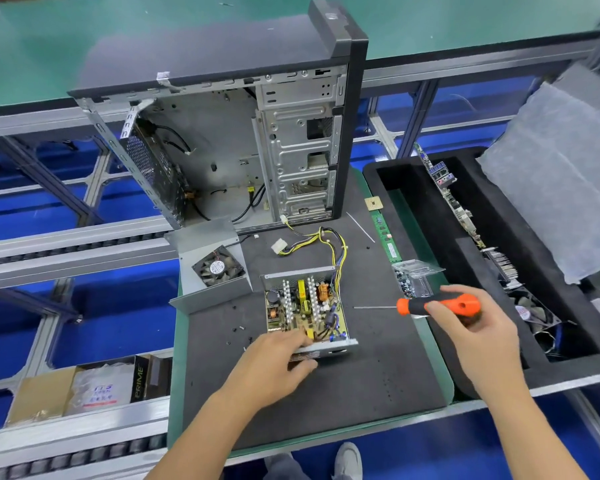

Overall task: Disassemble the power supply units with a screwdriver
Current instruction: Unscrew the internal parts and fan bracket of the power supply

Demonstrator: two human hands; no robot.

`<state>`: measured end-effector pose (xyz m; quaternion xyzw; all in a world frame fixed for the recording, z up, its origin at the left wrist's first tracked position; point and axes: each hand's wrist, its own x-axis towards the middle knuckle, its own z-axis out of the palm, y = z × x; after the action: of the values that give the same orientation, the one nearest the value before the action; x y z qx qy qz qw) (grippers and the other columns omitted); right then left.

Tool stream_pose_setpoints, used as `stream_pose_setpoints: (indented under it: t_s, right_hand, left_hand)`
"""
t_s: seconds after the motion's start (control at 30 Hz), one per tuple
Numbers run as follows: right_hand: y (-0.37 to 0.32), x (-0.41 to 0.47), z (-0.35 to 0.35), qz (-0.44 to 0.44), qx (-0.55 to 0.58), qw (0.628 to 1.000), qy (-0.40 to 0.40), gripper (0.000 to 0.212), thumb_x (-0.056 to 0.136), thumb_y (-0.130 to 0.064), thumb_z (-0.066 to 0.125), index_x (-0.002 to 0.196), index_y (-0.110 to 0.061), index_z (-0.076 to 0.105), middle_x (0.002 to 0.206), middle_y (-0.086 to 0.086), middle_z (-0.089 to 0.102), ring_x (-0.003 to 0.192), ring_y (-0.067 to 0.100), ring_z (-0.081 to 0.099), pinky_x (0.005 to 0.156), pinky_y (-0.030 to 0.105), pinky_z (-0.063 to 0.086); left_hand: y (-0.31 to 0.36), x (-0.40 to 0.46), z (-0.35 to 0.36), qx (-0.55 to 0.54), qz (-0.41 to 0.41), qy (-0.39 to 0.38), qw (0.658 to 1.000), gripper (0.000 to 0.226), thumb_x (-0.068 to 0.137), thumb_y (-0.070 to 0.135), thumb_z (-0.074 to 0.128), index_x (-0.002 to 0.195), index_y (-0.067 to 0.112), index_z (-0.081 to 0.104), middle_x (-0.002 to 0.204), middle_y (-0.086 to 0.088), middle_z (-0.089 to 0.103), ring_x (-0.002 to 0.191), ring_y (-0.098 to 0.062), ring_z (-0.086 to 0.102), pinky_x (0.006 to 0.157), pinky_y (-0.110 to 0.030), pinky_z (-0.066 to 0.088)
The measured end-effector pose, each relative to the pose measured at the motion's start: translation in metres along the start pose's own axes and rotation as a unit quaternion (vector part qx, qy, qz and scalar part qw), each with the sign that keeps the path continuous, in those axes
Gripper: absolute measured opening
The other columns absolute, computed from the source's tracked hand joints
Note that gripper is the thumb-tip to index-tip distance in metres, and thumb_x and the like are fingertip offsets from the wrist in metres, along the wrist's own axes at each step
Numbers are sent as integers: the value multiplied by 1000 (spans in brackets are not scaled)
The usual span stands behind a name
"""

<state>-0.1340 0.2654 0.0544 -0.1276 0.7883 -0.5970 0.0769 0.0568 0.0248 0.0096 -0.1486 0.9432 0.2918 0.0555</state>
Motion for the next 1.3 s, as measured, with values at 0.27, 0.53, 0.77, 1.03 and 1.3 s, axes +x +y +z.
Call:
stream_pose_setpoints:
  t_s: [0.27, 0.53, 0.77, 1.03, 1.3]
  right_hand:
    - [-16, 12, 26, -104, -117, 985, -79, 15, 75, -50, 63, 87, -43, 57, 87, -17, 63, 80, 6, 60, 66, 7, 41]
    - [-2, 14, 38, -103, -145, 979, -101, 15, 78, -47, 66, 88, -40, 56, 88, -17, 62, 83, 4, 60, 67, 4, 40]
    - [-4, 18, 36, -97, -158, 976, -115, 19, 83, -33, 72, 88, -41, 56, 88, -19, 61, 84, 3, 59, 67, 5, 40]
    - [-5, 14, 36, -100, -154, 976, -114, 21, 84, -30, 72, 87, -41, 55, 87, -18, 60, 82, 4, 59, 69, 6, 42]
    - [-10, 10, 38, -103, -158, 976, -109, 21, 83, -30, 72, 87, -40, 54, 83, -16, 61, 85, 1, 58, 69, 3, 40]
  left_hand:
    - [17, 34, 11, 27, 19, 17, 999, 64, 84, 64, 64, 137, 31, 50, 123, 12, 56, 116, -11, 49, 101, -28, 37]
    - [17, 34, 27, 143, 33, 40, 988, 46, 92, 58, 53, 129, 31, 57, 115, 9, 64, 108, -17, 60, 87, -33, 45]
    - [16, 37, 27, 132, 27, 40, 990, 45, 92, 59, 52, 130, 34, 56, 117, 13, 64, 109, -14, 60, 82, -32, 47]
    - [15, 37, 28, 145, 31, 39, 988, 44, 93, 58, 52, 130, 34, 56, 117, 13, 65, 108, -14, 60, 81, -31, 47]
    - [16, 35, 26, 132, 29, 37, 990, 44, 93, 57, 53, 131, 35, 55, 118, 11, 66, 109, -15, 60, 84, -32, 48]
